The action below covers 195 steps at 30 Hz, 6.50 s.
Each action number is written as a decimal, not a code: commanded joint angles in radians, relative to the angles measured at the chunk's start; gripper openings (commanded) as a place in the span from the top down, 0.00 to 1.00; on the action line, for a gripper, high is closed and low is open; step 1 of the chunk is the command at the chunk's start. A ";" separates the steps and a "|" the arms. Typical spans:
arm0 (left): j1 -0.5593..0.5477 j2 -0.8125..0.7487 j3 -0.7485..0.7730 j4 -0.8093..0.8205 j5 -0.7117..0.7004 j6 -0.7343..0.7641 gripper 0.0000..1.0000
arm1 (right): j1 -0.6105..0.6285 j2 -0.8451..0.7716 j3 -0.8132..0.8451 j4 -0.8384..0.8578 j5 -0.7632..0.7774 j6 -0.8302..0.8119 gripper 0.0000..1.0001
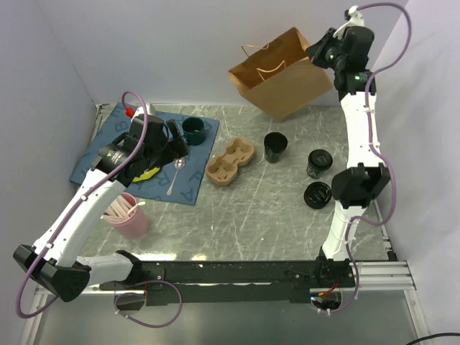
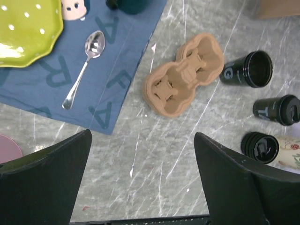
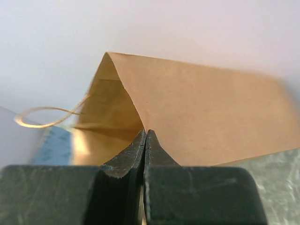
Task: Pack the takeout coffee
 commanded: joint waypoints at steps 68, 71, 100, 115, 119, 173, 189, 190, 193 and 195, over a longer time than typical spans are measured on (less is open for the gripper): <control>-0.005 0.521 0.593 -0.156 -0.040 0.204 0.21 | 0.228 -1.241 -0.830 -0.739 0.007 0.023 0.41; -0.024 0.589 0.697 -0.212 -0.037 0.057 0.20 | 0.228 -1.245 -0.826 -0.718 0.050 0.036 0.41; -0.097 0.870 0.625 0.000 0.063 0.154 0.38 | 0.228 -1.140 -0.691 -0.790 0.171 0.026 0.37; -0.065 0.637 0.309 0.200 0.471 0.661 0.27 | 0.228 -1.120 -0.668 -0.808 0.244 0.057 0.36; -0.063 0.696 0.402 0.158 0.431 0.675 0.27 | 0.228 -1.060 -0.620 -0.850 0.251 0.021 0.36; -0.129 1.057 0.691 0.060 0.285 0.667 0.40 | 0.228 -0.830 -0.448 -0.859 0.225 -0.046 0.35; -0.128 1.092 0.721 0.044 0.262 0.666 0.44 | 0.228 -0.765 -0.385 -0.865 0.217 -0.069 0.35; -0.128 1.092 0.723 0.044 0.262 0.664 0.45 | 0.228 -0.761 -0.379 -0.865 0.212 -0.071 0.35; -0.123 1.091 0.717 0.047 0.267 0.661 0.47 | 0.228 -0.750 -0.376 -0.862 0.205 -0.068 0.35; -0.122 1.091 0.715 0.050 0.279 0.661 0.49 | 0.228 -0.751 -0.385 -0.856 0.203 -0.065 0.35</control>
